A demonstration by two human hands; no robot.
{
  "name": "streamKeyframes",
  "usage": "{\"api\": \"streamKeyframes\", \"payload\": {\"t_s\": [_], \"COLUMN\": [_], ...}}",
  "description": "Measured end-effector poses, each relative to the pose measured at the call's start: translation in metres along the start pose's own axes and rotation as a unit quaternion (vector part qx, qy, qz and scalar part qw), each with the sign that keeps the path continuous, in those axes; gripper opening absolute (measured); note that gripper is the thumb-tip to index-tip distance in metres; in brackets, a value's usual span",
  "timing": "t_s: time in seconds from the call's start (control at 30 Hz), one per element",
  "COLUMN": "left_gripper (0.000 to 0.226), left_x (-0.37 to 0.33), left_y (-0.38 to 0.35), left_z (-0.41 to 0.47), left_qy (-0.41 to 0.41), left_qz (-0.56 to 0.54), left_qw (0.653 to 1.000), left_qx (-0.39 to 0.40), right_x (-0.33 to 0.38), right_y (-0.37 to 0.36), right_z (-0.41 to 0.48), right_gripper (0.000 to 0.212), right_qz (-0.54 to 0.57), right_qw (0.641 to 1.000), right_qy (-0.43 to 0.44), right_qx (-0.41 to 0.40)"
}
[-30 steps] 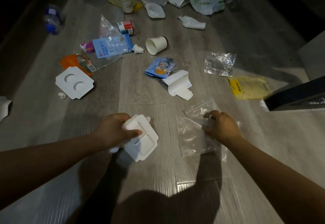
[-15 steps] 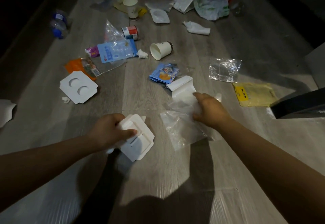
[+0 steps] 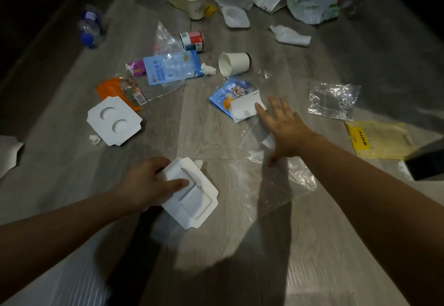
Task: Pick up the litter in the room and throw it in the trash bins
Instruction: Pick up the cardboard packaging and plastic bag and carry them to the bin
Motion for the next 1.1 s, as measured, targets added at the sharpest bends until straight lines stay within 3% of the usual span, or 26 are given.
{"api": "streamKeyframes", "payload": {"t_s": [0.17,0.37,0.6,0.77,0.97,1.1], "left_gripper": [0.04,0.034,0.035,0.032,0.038,0.033], "left_x": [0.003,0.01,0.013,0.016,0.014,0.008], "left_y": [0.0,-0.001,-0.002,-0.002,-0.003,-0.003], "left_z": [0.004,0.004,0.008,0.009,0.007,0.006], "left_qy": [-0.002,-0.001,-0.002,-0.005,-0.001,-0.011], "left_qz": [-0.023,-0.031,-0.028,-0.025,-0.018,-0.024], "left_qw": [1.0,1.0,1.0,1.0,1.0,1.0], "left_qx": [0.008,0.003,-0.005,0.001,0.001,0.009], "right_x": [0.022,0.005,0.046,0.032,-0.008,-0.021], "right_y": [0.005,-0.009,0.004,0.002,-0.019,-0.027], "right_z": [0.019,0.023,0.051,0.053,0.015,-0.021], "right_gripper": [0.155,0.157,0.164,0.157,0.114,0.142], "right_qz": [-0.011,0.074,-0.062,-0.07,0.046,0.186], "right_qw": [0.999,0.994,0.996,0.997,0.997,0.966], "right_qy": [0.021,-0.033,0.042,0.006,-0.06,-0.13], "right_qx": [0.021,0.074,0.046,0.038,0.025,0.12]}}
Point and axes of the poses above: each hand's wrist, its own z-axis towards the middle knuckle, its own y-axis out of the back of the hand, x = y × z, the point moved 6 cm from there along z, towards the middle knuckle, and after that the axes turned 14 degrees about -y, right-handed, at the moved point
